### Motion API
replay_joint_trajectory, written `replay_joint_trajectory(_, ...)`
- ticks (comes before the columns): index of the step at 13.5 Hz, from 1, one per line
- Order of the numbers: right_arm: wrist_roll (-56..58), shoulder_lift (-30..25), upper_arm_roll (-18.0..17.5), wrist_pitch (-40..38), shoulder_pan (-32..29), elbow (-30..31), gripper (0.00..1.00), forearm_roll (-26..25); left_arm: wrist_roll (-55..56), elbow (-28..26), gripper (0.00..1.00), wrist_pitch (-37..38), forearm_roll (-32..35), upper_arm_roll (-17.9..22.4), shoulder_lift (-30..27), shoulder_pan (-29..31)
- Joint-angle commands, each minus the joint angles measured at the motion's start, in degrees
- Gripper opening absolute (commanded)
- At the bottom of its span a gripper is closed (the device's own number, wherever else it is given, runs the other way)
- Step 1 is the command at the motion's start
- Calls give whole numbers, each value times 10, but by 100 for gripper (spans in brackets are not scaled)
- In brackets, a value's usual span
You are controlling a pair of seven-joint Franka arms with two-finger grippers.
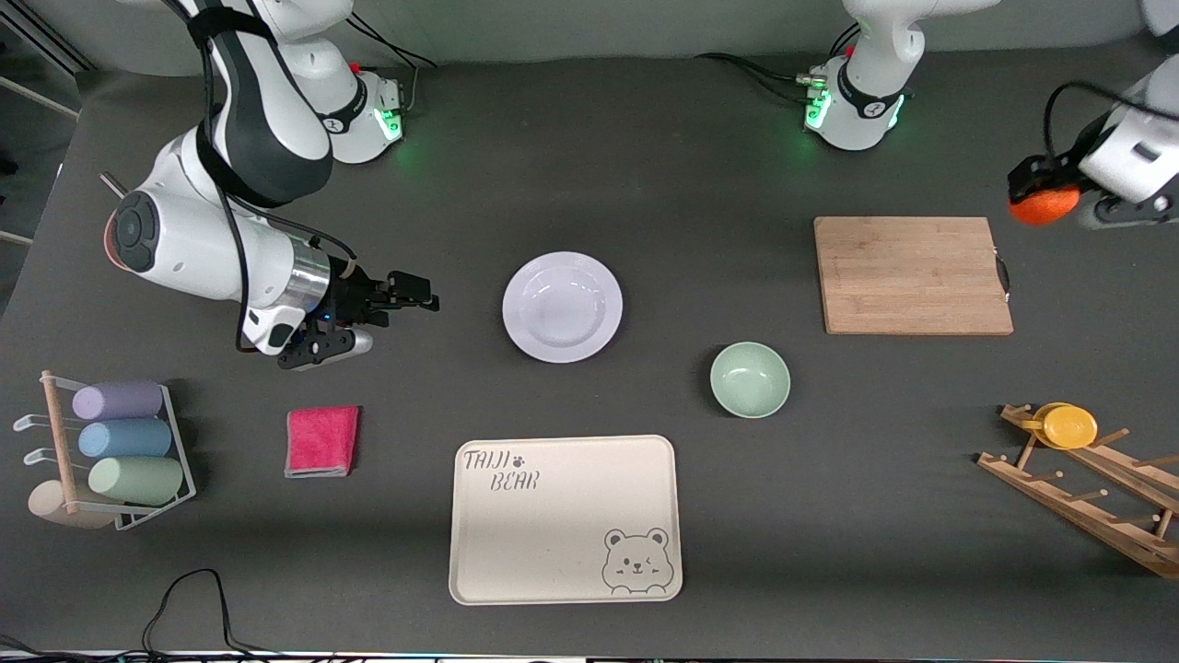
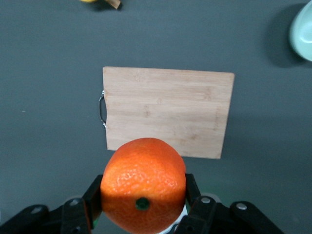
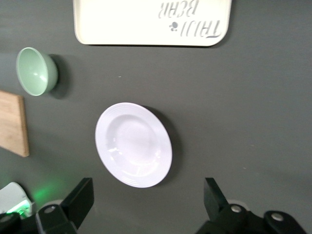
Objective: Place orange and plate with both arms
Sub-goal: 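Lift the orange and carry it toward the white plate with the left gripper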
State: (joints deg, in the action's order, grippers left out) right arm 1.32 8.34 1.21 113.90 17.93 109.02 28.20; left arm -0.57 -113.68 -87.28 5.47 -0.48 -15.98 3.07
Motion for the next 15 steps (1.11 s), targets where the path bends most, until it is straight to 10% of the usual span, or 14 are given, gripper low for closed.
replay_joint_trajectory(1, 23, 0, 4, 9, 3, 3, 100, 26, 17, 103, 0, 54, -16, -22, 74, -10)
replay_joint_trajectory(8, 24, 2, 4, 7, 2, 3, 100, 33, 371, 176, 0, -44, -57, -214, 218, -60)
replay_joint_trajectory(15, 24, 7, 6, 6, 0, 3, 100, 57, 708, 229, 0, -223, -13, -221, 419, -278)
